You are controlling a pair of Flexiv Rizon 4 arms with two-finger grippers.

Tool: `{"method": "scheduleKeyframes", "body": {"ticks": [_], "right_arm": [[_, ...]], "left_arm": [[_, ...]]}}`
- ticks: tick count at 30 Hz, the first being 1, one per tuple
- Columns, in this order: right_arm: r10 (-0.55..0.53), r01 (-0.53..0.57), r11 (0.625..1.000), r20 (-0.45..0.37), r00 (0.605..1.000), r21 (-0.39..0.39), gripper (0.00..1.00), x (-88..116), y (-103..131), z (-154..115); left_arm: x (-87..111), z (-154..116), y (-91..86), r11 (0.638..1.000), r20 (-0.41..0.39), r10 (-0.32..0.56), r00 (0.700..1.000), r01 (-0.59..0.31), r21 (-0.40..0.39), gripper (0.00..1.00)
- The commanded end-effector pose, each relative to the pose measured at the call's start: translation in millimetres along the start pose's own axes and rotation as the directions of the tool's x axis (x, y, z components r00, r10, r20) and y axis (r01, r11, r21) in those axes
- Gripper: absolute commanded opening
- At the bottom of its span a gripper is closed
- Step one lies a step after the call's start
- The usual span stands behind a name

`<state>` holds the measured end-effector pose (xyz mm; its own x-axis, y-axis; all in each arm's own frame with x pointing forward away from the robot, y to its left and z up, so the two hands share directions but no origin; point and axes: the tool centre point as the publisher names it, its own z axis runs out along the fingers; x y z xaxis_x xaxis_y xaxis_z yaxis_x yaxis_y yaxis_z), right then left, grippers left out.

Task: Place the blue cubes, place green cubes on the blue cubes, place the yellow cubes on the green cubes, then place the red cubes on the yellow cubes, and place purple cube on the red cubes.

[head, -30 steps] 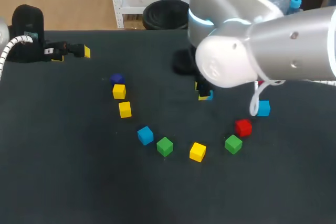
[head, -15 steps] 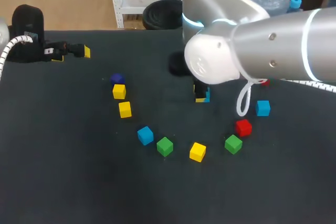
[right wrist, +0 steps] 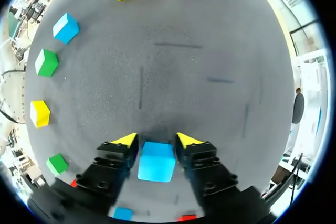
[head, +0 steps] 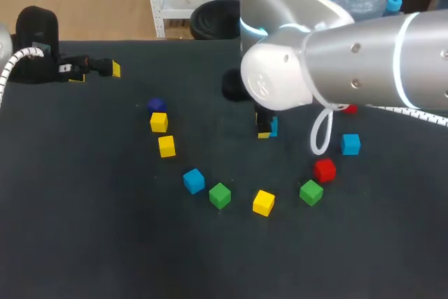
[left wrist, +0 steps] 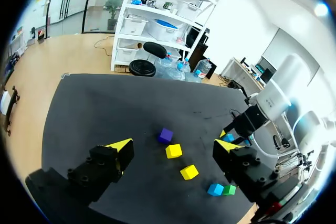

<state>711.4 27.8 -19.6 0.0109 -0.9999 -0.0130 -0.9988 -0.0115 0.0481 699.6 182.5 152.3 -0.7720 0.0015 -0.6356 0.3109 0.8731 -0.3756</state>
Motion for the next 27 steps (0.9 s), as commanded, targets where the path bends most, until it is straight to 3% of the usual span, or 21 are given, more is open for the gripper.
{"method": "scheduleKeyframes", "body": {"ticks": [1,10,17,23,27], "right_arm": [[0.006,-0.006,1.000,0.009,1.000,-0.007,1.00,2.6,-2.9,-2.9],[-0.004,0.001,0.997,0.033,0.999,0.076,1.00,40.3,-2.9,-50.6],[0.069,-0.075,0.991,0.060,0.996,0.111,1.00,94.1,0.2,-73.2],[0.142,-0.146,0.986,0.046,0.989,0.086,1.00,145.4,19.7,-56.8],[0.236,-0.239,0.969,0.065,0.970,0.055,1.00,161.5,30.6,-43.5]], "left_arm": [[1.2,0.4,2.6,1.000,0.006,0.002,1.000,-0.003,0.012,1.00],[1.2,0.4,2.6,1.000,0.006,0.002,1.000,-0.003,0.012,1.00],[1.2,0.4,2.6,1.000,0.006,0.002,1.000,-0.003,0.012,1.00],[1.2,0.4,2.6,1.000,0.006,0.002,1.000,-0.003,0.012,1.00],[1.2,0.4,2.6,1.000,0.006,0.002,1.000,-0.003,0.012,1.00]]}}
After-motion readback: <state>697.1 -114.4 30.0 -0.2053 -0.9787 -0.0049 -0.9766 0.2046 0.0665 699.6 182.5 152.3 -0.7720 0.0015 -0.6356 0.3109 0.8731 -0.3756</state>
